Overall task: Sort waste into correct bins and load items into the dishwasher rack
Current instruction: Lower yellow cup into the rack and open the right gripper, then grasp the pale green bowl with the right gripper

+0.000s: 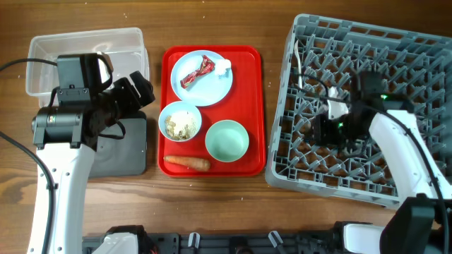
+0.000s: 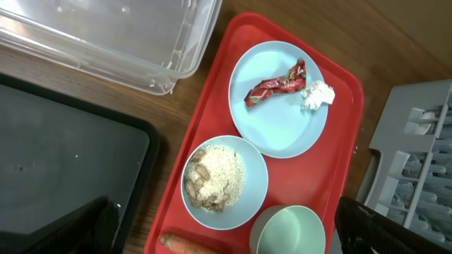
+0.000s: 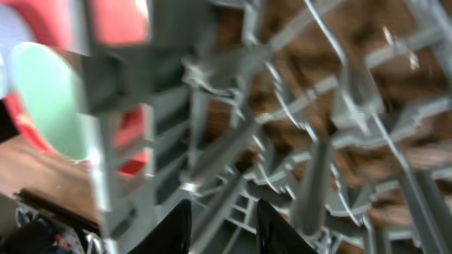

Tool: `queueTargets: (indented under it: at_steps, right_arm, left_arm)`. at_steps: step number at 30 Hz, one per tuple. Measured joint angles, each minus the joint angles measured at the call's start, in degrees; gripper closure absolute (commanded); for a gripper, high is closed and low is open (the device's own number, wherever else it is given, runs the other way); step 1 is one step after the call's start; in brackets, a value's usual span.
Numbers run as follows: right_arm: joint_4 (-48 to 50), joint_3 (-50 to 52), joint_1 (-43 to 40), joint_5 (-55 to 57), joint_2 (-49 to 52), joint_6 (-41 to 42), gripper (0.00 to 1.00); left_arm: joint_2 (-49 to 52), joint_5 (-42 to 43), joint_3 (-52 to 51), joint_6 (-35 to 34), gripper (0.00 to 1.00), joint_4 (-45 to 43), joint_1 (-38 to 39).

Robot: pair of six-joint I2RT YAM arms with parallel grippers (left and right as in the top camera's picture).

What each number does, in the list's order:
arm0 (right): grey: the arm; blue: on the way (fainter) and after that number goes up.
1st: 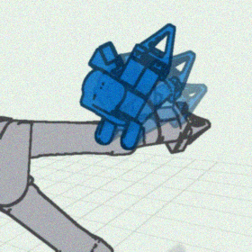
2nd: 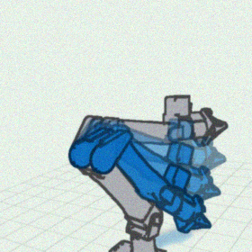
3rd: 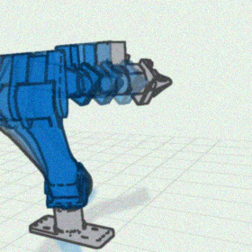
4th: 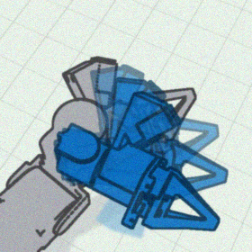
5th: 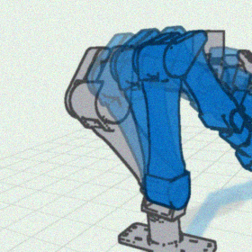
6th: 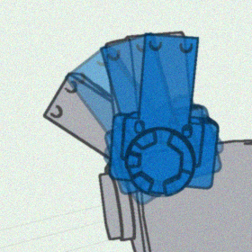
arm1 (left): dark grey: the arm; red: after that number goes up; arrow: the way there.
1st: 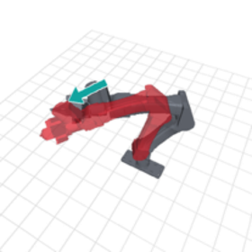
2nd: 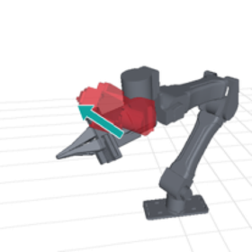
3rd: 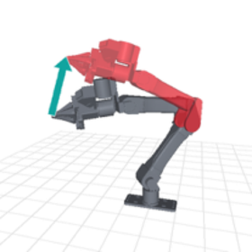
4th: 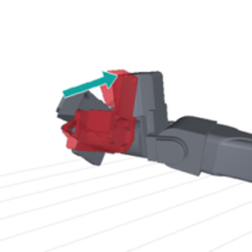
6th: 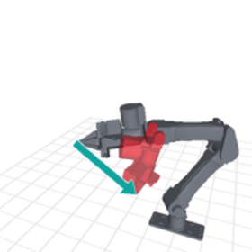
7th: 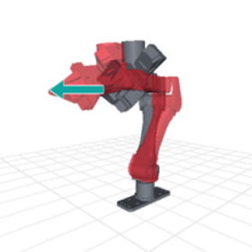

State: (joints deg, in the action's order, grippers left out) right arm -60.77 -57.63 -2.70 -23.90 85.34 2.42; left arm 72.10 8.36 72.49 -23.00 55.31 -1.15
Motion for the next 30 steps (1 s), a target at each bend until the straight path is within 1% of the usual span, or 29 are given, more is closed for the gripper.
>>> queueTargets:
  at_steps: [6, 9, 10, 12, 14, 23, 25, 27, 30]
  right_arm:
    - [-0.3, 1.2, 1.2, 7.6, -0.1, 10.2, 0.68]
    - [-0.2, 1.2, 1.2, 10.0, -0.1, 12.4, 0.67]
    - [-0.2, 1.2, 1.2, 10.5, -0.1, 12.8, 0.65]
    - [-0.2, 1.2, 1.2, 10.8, -0.1, 13.1, 0.63]
    - [0.0, 1.2, 1.2, 10.9, -0.2, 13.5, 0.57]
    - [-0.1, 0.9, 1.2, 11.5, -0.5, 13.3, 0.56]
    - [-0.4, 0.0, 1.1, 11.4, -1.3, 12.5, 0.55]
    - [1.0, -2.3, 0.9, 11.6, -3.2, 12.0, 0.5]
    - [2.0, -6.1, 0.3, 10.7, -6.8, 9.4, 0.46]
  left_arm:
    - [0.0, 0.0, 0.0, 0.0, 0.0, 0.0, 0.0]
    - [0.0, 0.0, 0.0, 0.0, 0.0, 0.0, 0.0]
    - [0.0, 0.0, 0.0, 0.0, 0.0, 0.0, 0.0]
    - [0.0, 0.0, 0.0, 0.0, 0.0, 0.0, 0.0]
    - [0.0, 0.0, 0.0, 0.0, 0.0, 0.0, 0.0]
    - [0.0, 0.0, 0.0, 0.0, 0.0, 0.0, 0.0]
    - [0.0, 0.0, 0.0, 0.0, 0.0, 0.0, 0.0]
    - [0.0, 0.0, 0.0, 0.0, 0.0, 0.0, 0.0]
    - [0.0, 0.0, 0.0, 0.0, 0.0, 0.0, 0.0]
